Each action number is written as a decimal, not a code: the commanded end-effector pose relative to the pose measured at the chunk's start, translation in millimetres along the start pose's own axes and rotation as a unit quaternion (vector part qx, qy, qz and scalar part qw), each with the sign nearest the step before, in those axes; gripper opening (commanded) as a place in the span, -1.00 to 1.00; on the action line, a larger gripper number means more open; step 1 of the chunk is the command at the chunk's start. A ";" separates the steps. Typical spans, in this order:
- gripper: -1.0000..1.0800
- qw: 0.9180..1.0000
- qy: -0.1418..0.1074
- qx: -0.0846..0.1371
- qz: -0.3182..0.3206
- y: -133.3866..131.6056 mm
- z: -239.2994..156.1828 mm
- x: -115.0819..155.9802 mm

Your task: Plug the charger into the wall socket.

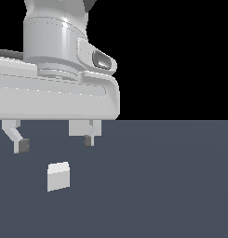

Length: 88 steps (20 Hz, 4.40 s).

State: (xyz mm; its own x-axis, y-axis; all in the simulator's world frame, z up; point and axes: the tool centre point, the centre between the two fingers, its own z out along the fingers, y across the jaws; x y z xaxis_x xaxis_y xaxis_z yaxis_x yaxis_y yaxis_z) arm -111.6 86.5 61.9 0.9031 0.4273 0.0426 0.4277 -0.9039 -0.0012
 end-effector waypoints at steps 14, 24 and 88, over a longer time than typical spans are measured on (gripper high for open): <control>0.92 1.000 0.000 -0.001 -0.001 -0.2 47.8 -3.2; -1.00 1.000 0.000 -0.001 -0.001 -0.1 50.0 -3.2; -1.00 0.970 0.000 -0.011 0.243 62.1 -32.2 140.7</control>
State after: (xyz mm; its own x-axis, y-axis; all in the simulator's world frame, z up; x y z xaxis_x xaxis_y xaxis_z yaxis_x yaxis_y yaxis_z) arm 37.9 89.7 99.8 0.9978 -0.0497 0.0430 -0.0498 -0.9988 0.0000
